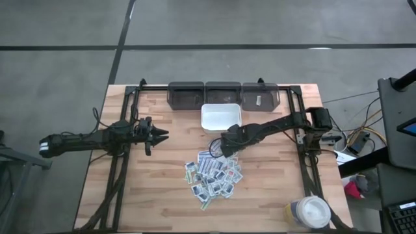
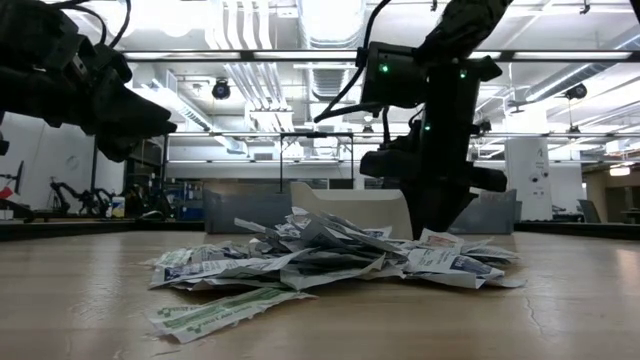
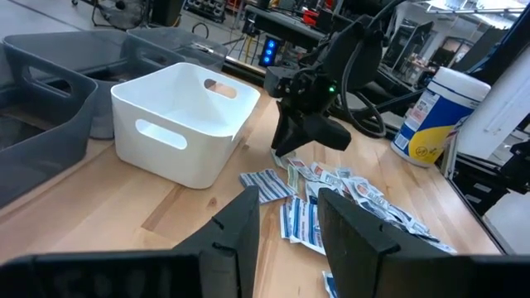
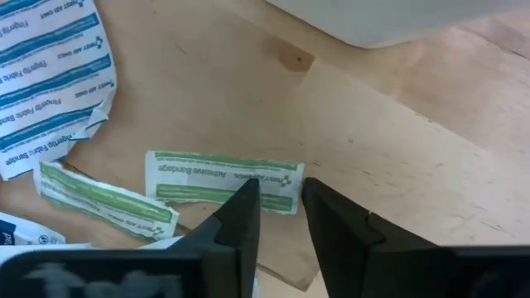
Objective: Pick & Place First Aid Supplies
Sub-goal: Put the green bandage pack into the right gray bin
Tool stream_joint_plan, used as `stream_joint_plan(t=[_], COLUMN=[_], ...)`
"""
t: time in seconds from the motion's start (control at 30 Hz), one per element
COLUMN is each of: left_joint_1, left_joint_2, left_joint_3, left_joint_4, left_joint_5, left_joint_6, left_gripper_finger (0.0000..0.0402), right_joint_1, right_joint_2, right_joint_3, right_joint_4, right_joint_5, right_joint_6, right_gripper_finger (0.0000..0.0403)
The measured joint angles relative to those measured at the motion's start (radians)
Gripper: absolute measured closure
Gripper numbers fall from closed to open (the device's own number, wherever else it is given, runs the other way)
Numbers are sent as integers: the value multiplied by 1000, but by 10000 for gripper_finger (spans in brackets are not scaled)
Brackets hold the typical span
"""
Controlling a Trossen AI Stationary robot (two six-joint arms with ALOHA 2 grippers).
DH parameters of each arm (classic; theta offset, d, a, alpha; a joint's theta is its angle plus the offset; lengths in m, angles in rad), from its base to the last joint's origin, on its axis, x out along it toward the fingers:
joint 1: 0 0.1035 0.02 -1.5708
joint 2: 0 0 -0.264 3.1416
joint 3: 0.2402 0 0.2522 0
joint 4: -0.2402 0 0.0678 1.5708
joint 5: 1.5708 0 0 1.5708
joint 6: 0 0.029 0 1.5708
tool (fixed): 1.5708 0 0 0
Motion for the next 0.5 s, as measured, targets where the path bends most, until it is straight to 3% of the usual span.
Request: stream_joint_plan(t=[0.3,0.5], left_joint_1=[0,0], left_joint_2=[0,0], left_joint_3=[0,0], left_joint_4=[0,0], left_joint_5=[0,0], left_joint_6=[-6,-6], left_gripper_finger=[282,282], right_joint_1=[1,5], right_joint_2=[-7,-32], right_joint_3=[2,23], right_joint_4=[-38,-189], right_joint_5=[-13,-40], right_joint_6=[-62,-120], right_gripper_finger=[361,385])
